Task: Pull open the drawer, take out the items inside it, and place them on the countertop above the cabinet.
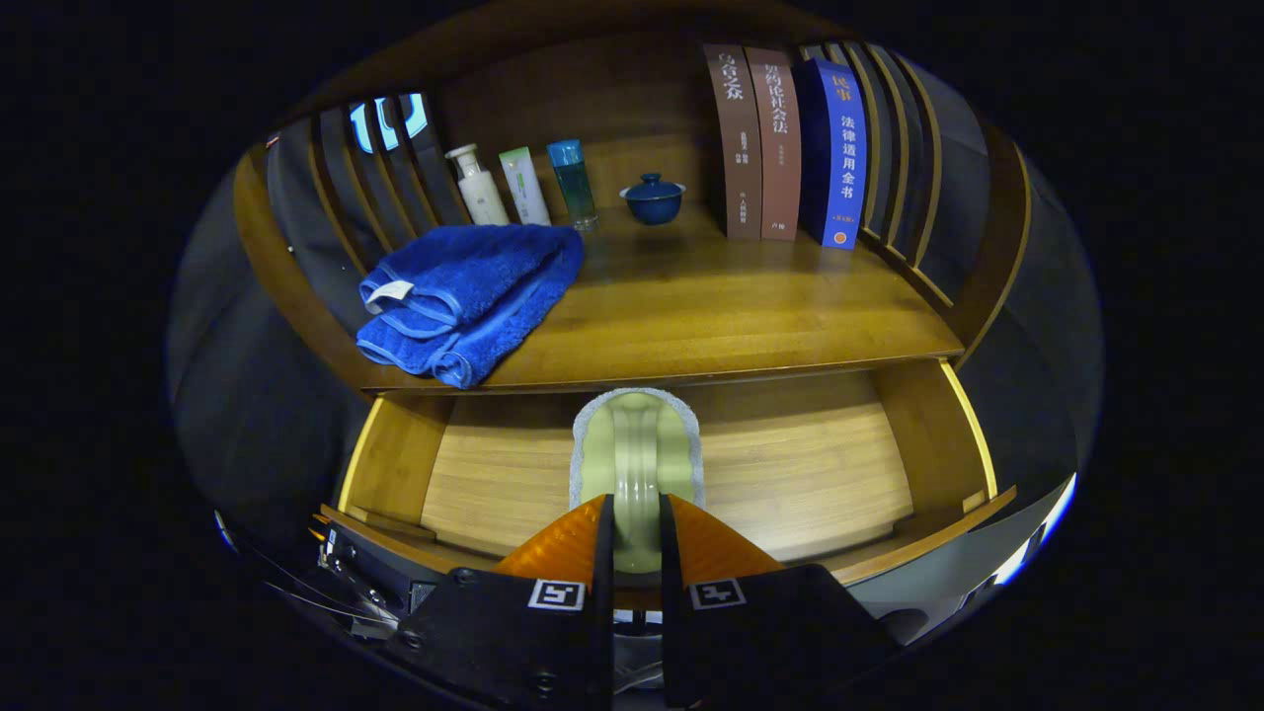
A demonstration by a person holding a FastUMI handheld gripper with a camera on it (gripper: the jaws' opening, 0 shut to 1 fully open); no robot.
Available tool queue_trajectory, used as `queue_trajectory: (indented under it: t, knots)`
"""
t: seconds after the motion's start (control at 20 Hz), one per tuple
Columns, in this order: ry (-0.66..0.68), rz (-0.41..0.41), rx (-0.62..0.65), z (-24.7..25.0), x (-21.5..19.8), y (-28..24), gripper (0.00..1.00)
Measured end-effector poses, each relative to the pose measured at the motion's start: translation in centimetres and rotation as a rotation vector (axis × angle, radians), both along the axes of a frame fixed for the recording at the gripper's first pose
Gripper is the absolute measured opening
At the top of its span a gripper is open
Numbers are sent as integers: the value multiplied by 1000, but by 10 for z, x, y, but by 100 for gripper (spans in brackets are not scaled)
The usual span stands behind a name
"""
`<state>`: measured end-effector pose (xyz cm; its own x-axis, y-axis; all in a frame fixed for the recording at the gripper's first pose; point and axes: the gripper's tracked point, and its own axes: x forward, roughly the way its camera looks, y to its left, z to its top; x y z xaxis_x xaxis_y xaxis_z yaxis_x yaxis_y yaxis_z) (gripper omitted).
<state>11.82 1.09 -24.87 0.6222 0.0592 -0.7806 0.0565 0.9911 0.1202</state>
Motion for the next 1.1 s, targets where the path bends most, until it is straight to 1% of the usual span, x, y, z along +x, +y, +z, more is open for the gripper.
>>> queue_trajectory:
  t: [0.2,0.35,0.45,0.6,0.75,0.85,1.0,1.1]
  knots:
    - [-53,9,5,19,1,1,24]
    - [-124,17,11,46,9,3,24]
    - [-194,14,-10,69,24,-2,24]
    - [-255,-7,-19,90,60,-9,24]
    - [-265,-37,-15,91,103,-15,24]
    - [-243,-50,-16,79,129,-18,24]
    - [-176,-62,-16,54,156,-20,24]
    - [-146,-73,-15,41,164,-21,24]
